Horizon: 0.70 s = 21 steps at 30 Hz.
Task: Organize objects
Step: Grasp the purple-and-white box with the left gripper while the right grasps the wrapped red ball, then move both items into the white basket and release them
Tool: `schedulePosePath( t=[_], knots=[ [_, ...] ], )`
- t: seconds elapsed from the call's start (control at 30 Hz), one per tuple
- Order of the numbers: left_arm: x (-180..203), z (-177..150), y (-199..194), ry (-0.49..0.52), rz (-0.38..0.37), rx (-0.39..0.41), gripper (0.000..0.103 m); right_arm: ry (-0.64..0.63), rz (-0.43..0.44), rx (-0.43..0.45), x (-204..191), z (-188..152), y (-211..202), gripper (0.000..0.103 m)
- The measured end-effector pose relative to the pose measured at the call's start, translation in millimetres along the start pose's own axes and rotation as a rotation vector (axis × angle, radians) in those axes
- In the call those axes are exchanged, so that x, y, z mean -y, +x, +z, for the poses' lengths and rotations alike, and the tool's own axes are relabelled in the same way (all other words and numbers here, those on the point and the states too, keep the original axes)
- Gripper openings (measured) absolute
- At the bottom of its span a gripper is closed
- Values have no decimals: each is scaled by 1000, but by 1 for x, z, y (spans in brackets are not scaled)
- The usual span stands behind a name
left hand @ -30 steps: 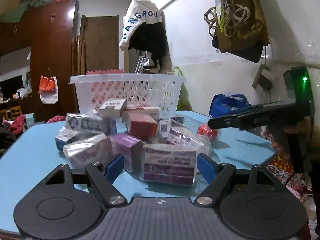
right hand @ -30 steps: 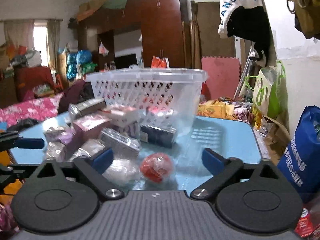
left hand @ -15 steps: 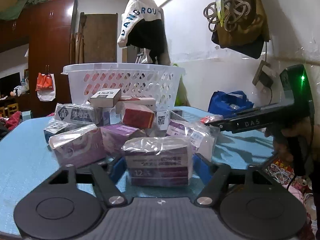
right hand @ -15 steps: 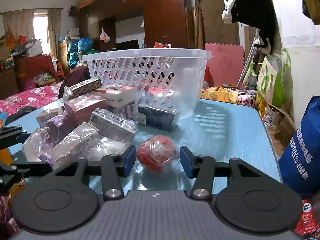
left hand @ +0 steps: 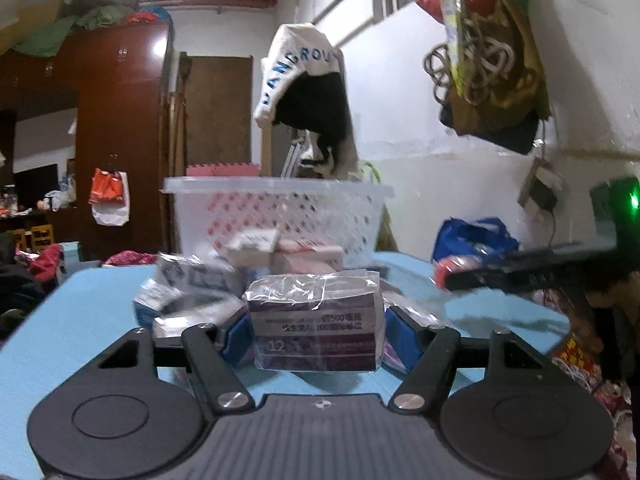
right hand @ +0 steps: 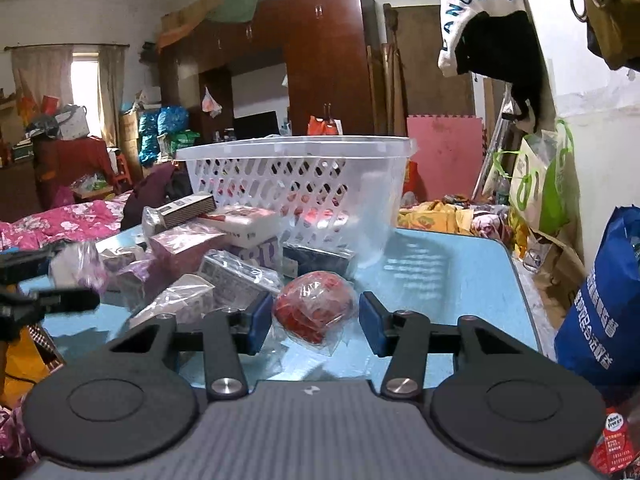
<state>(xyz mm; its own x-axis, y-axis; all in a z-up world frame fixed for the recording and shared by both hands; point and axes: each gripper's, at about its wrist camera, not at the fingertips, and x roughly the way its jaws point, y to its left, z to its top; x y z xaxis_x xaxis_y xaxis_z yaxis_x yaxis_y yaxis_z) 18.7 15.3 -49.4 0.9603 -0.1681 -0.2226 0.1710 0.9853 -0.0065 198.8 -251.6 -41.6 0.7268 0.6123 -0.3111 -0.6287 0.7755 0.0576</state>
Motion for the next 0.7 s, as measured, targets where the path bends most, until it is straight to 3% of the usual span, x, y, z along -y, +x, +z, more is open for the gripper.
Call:
schedulePosePath(
  t=[0.33, 0.53, 0.7],
  knots=[
    [-33, 46, 6, -40, 56, 56, 74, 42, -7, 80, -3, 23, -1, 51],
    [-54, 105, 41, -112, 123, 75, 73, 43, -102, 190, -10, 79, 17, 51],
    [-55, 145, 92, -105, 140, 7, 73, -12, -109, 141, -19, 122, 57, 51]
  ],
)
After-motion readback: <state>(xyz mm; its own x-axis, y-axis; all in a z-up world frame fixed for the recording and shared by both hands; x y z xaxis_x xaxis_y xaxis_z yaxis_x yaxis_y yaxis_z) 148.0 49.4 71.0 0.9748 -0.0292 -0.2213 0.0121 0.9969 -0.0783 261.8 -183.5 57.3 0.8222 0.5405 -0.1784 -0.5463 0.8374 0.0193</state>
